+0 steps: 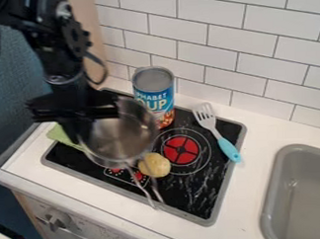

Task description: Move the silver pot to the left side of the burner

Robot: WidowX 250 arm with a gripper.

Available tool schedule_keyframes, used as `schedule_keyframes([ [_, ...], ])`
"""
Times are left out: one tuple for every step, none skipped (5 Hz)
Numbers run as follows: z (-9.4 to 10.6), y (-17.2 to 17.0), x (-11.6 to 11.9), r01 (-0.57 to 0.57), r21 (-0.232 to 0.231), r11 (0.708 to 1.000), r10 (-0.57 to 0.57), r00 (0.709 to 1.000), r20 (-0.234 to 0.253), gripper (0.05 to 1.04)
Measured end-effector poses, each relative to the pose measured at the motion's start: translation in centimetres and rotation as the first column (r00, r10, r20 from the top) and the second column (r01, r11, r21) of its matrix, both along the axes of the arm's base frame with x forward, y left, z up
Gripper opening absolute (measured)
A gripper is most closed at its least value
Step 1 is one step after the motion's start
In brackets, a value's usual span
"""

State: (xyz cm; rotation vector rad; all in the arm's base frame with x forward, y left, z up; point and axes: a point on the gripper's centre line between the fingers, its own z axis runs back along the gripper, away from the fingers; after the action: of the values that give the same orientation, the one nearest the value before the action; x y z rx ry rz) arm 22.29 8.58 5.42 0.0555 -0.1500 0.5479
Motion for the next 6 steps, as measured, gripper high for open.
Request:
schedule_keyframes([
  [-0.7, 3.7, 0.6, -0.101, 0.002, 0.995, 0.101, 0.995, -0.02, 0.074],
  [-1.6, 6.4, 1.0, -0.164, -0.004, 0.987, 0.164, 0.986, -0.016, 0.074],
  [-2.4, 8.6, 1.9, -0.201, -0.013, 0.979, 0.202, 0.979, 0.007, 0.074],
  [-3.4, 10.0, 3.3, -0.2, 0.004, 0.98, 0.2, 0.98, 0.005, 0.074],
  [-4.7, 10.4, 4.4, -0.192, -0.025, 0.981, 0.192, 0.981, -0.015, 0.074],
  [-5.7, 10.5, 5.5, -0.174, -0.069, 0.982, 0.172, 0.984, -0.037, 0.074],
])
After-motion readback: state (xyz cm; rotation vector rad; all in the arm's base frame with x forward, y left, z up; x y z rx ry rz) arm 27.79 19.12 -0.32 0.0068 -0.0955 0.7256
